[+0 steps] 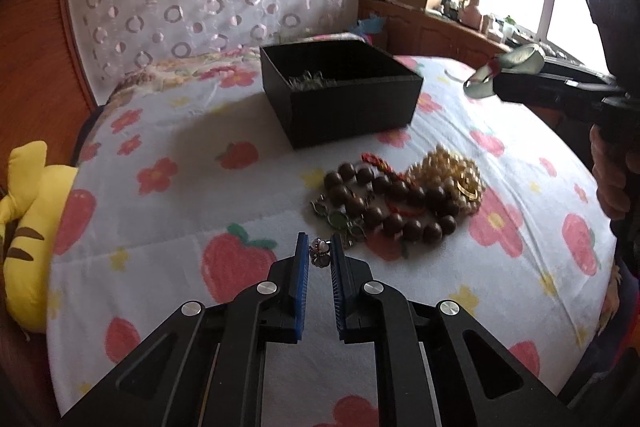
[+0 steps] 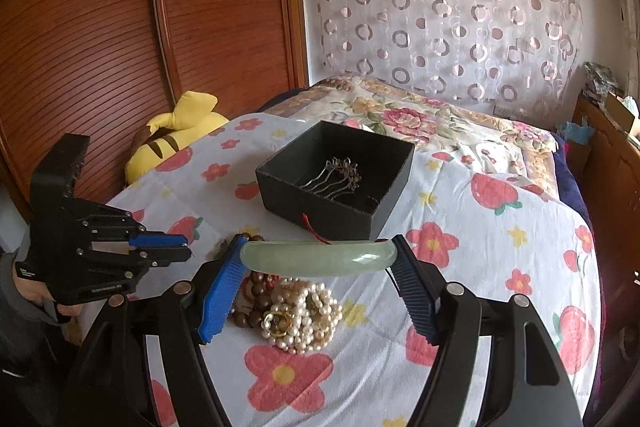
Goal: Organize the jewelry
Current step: 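Lower bangle into box with right tool while left tool drops charm inside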
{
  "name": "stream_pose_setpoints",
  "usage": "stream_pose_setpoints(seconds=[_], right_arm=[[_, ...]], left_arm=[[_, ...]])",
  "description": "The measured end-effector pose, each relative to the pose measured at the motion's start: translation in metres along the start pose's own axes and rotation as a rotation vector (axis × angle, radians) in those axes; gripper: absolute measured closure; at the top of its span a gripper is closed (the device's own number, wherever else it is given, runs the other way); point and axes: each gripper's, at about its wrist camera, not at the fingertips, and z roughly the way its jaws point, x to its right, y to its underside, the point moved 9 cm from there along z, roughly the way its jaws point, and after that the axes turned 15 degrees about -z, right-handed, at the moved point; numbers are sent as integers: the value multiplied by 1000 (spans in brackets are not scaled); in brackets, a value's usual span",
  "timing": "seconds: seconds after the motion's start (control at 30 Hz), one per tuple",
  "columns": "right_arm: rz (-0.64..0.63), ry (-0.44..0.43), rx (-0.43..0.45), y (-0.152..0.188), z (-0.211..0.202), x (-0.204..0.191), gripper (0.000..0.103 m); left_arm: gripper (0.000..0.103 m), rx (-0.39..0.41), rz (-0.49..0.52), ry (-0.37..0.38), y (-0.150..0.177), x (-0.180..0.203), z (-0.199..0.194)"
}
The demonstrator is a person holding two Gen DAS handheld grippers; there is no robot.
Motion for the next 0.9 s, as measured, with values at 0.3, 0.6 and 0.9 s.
stream_pose_setpoints(seconds=[0.3,0.6,0.9], right_arm=[[4,35,-3,-29,22,22,29],[-1,42,-62,-45,61,34,28],[-1,32,-117,-42,89,31,28]], left_arm=[[93,82,-21,4,-37,-4,-20],[93,128,-33,14,-68,-2,-27],[93,123,-46,5,-83,-6,-15]])
